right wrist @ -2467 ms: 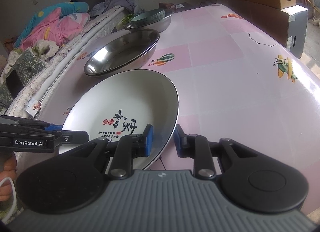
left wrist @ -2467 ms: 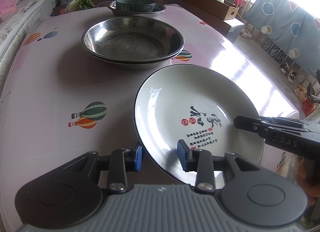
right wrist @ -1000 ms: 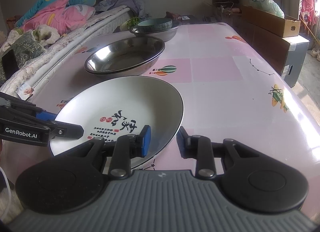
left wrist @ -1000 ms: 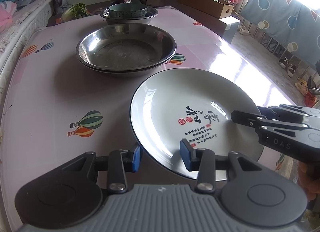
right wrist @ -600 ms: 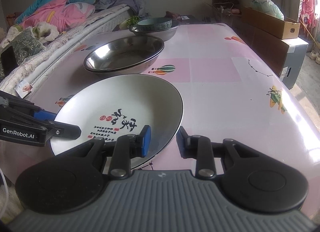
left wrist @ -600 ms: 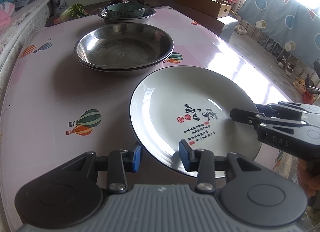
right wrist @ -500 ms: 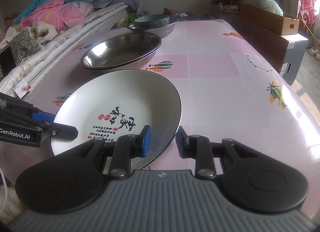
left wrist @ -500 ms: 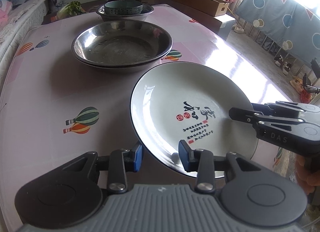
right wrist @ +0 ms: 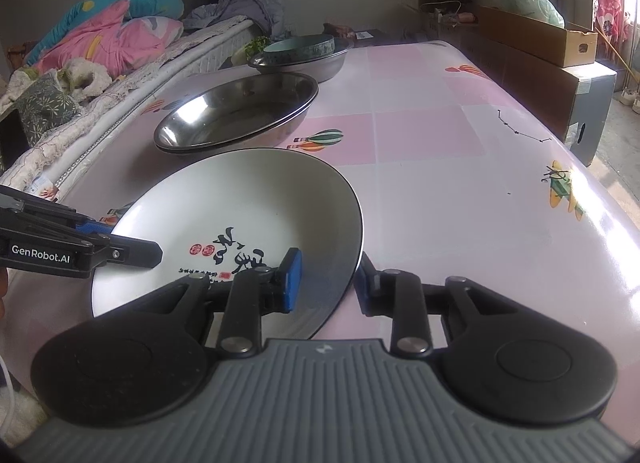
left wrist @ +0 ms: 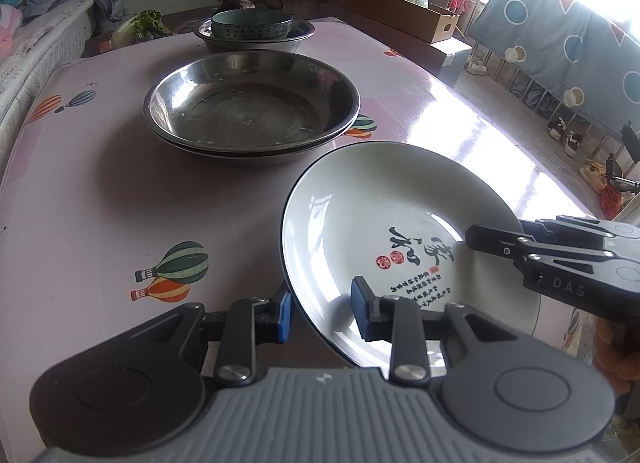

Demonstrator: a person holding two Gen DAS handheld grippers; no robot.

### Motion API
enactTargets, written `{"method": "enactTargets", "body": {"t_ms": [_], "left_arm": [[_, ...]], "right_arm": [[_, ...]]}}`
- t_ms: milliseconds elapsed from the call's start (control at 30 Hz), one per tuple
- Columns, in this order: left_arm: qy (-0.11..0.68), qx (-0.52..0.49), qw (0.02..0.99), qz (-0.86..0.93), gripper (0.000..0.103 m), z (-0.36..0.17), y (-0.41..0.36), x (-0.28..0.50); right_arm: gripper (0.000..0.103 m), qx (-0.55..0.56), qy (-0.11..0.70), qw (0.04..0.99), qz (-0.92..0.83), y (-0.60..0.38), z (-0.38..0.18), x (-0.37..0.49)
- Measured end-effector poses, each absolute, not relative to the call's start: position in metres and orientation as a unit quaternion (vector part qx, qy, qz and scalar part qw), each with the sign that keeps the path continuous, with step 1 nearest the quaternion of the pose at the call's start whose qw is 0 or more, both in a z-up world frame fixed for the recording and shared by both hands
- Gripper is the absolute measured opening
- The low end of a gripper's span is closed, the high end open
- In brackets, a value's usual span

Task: Organize plates and bowls
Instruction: 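Carry the white plate over the stacked steel basin and lower it in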

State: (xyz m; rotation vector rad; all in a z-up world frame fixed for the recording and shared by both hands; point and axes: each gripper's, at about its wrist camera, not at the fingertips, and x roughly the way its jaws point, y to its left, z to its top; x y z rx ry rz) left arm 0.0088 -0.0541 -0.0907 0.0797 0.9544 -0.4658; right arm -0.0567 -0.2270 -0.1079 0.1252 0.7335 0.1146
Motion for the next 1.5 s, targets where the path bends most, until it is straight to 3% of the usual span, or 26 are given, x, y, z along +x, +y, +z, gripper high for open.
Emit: {"method": "enactTargets", "body": {"t_ms": [1500], "left_arm": [[0.421,0.041,0.879,-0.218,0.031,-0.061,-0.056,-0.008]], "right_arm": [[0.028,0.044,0.324,0.944,0.041,-0.229,-0.076,-0.083]]}}
